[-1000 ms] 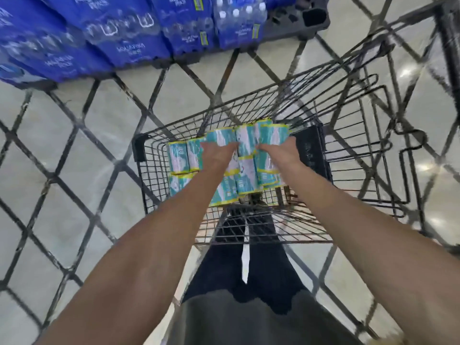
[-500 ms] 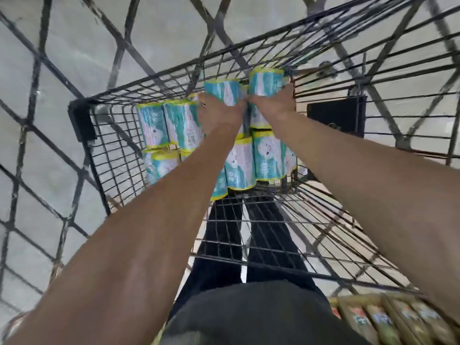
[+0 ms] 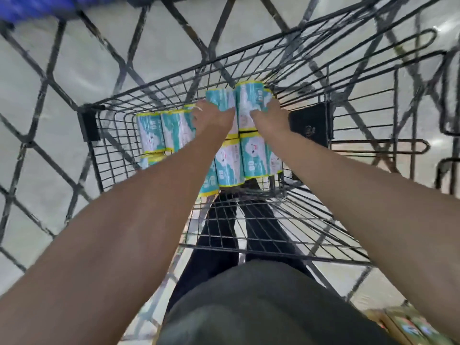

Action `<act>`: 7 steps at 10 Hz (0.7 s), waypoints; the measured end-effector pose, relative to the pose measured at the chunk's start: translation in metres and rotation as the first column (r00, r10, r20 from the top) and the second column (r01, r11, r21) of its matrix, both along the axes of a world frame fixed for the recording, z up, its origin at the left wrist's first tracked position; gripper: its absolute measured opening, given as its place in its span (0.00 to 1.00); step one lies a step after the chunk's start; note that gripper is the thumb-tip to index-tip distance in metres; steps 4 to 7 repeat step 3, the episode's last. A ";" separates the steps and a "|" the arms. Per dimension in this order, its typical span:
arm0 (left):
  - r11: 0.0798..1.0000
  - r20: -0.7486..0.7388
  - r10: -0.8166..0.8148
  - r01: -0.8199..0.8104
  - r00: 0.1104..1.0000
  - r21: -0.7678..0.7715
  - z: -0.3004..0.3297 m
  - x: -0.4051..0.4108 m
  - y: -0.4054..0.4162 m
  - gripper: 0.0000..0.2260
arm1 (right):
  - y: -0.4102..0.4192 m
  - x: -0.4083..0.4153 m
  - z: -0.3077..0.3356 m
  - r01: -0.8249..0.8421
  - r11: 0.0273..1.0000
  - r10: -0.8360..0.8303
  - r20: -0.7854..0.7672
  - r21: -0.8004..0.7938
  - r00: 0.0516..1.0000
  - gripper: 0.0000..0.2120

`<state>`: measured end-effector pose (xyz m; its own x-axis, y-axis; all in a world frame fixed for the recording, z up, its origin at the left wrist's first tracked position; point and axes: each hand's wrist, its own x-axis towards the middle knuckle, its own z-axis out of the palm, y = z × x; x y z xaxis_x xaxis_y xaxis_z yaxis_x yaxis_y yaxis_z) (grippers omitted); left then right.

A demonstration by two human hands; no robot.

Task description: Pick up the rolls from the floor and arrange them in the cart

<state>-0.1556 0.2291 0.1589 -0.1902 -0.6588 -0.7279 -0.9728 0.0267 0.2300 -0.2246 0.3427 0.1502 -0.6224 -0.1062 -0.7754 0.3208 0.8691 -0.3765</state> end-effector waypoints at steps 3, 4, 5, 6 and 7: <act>0.886 -0.129 -0.422 0.379 0.897 -0.267 0.119 0.090 0.018 0.23 | 0.045 0.053 0.122 -0.389 0.921 0.378 -0.204 -0.014 0.903 0.24; 0.886 -0.129 -0.422 0.379 0.897 -0.267 0.119 0.090 0.018 0.23 | 0.045 0.053 0.122 -0.389 0.921 0.378 -0.204 -0.014 0.903 0.24; 0.886 -0.129 -0.422 0.379 0.897 -0.267 0.119 0.090 0.018 0.23 | 0.045 0.053 0.122 -0.389 0.921 0.378 -0.204 -0.014 0.903 0.24; 0.886 -0.129 -0.422 0.379 0.897 -0.267 0.119 0.090 0.018 0.23 | 0.045 0.053 0.122 -0.389 0.921 0.378 -0.204 -0.014 0.903 0.24; 0.886 -0.129 -0.422 0.379 0.897 -0.267 0.119 0.090 0.018 0.23 | 0.045 0.053 0.122 -0.389 0.921 0.378 -0.204 -0.014 0.903 0.24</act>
